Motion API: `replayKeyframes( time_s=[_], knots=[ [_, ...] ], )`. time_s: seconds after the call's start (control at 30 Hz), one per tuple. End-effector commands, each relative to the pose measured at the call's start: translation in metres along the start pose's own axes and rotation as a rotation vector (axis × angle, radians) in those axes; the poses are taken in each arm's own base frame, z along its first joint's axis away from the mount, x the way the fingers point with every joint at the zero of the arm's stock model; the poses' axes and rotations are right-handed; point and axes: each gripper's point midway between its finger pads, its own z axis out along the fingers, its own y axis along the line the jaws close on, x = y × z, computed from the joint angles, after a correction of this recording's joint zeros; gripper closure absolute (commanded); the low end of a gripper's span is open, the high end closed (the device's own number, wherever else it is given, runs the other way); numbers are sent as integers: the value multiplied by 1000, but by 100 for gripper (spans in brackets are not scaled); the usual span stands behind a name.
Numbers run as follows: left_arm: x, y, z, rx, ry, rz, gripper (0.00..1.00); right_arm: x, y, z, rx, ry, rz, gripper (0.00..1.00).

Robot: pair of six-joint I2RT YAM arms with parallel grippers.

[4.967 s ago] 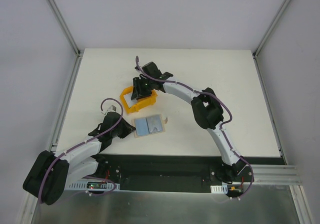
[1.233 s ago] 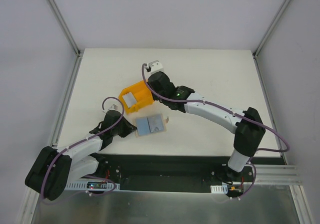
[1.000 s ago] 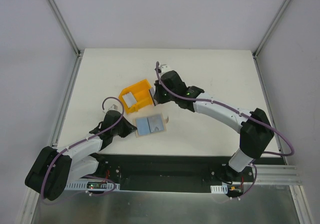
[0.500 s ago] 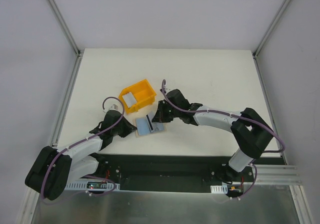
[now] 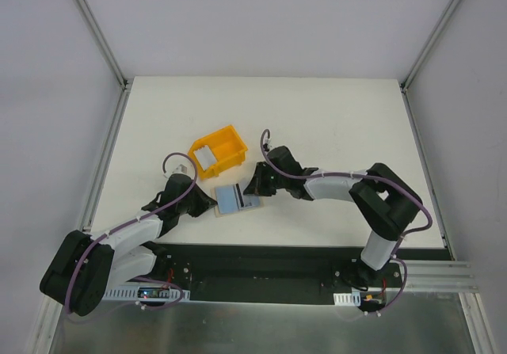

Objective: Put the credit cards into the card holder
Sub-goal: Insert the credit card into the card holder.

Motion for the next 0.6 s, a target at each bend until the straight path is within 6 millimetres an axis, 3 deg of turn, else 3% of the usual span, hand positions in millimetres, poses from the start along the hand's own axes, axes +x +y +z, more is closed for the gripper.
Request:
replayKeyframes(
  time_s=[0.0,0.27,0.57],
  knots=[
    [6,14,-1,-54,35,9,100,2,-2,9,-29,2,20,99],
    [7,15,0,-62,37,9,100,21,-21,25,-25,46,77,99],
    [7,15,0,-64,40,11,100,22,-30,27,-3,39,89,99]
  ],
)
